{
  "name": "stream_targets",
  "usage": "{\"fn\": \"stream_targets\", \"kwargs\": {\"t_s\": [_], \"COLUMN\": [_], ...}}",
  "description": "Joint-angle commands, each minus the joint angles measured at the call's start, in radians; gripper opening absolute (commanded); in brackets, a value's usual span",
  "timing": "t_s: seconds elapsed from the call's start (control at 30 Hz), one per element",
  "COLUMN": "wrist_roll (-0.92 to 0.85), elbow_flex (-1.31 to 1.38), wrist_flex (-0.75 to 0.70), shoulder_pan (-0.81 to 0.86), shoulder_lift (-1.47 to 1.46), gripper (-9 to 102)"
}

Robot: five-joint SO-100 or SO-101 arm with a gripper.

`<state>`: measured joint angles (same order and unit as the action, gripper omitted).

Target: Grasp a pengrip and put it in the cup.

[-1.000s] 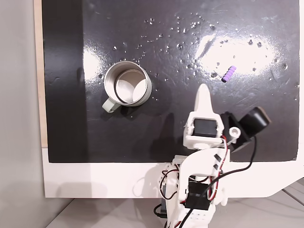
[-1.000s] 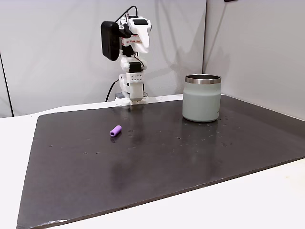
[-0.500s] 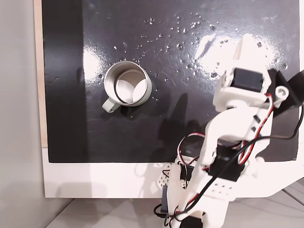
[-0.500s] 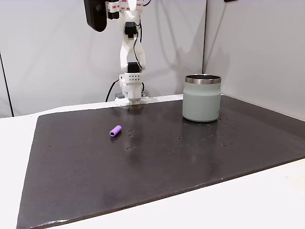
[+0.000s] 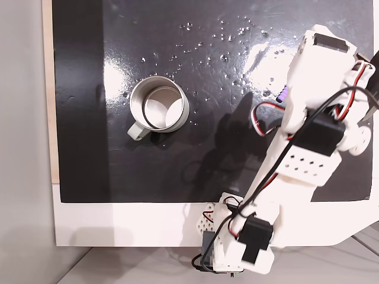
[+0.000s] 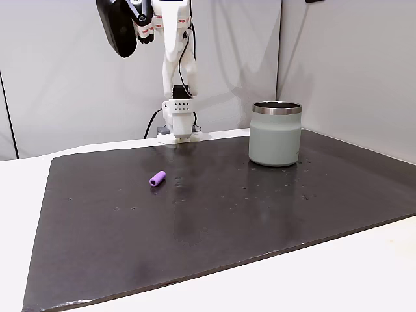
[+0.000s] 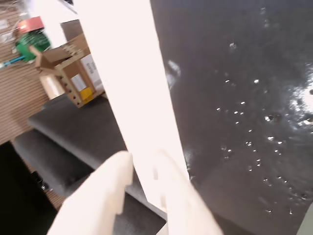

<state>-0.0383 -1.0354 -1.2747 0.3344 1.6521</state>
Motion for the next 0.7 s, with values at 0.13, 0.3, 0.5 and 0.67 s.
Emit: {"fn": "stream_targets", "kwargs": {"t_s": [0.13,0.3,0.5,0.67], "wrist_roll": [0.002,-0.014,-0.035,-0.081], "elbow_flex": [0.506,0.879,0.992,0.991], "wrist_flex": [-0.241,-0.41,-0.479,-0.52], "shoulder_pan": [0.048,0.067,0.089,0.106], "shoulder_lift": [-0.301,-0.548,-0.675,-0.779], "gripper": [0,0,0,0]}}
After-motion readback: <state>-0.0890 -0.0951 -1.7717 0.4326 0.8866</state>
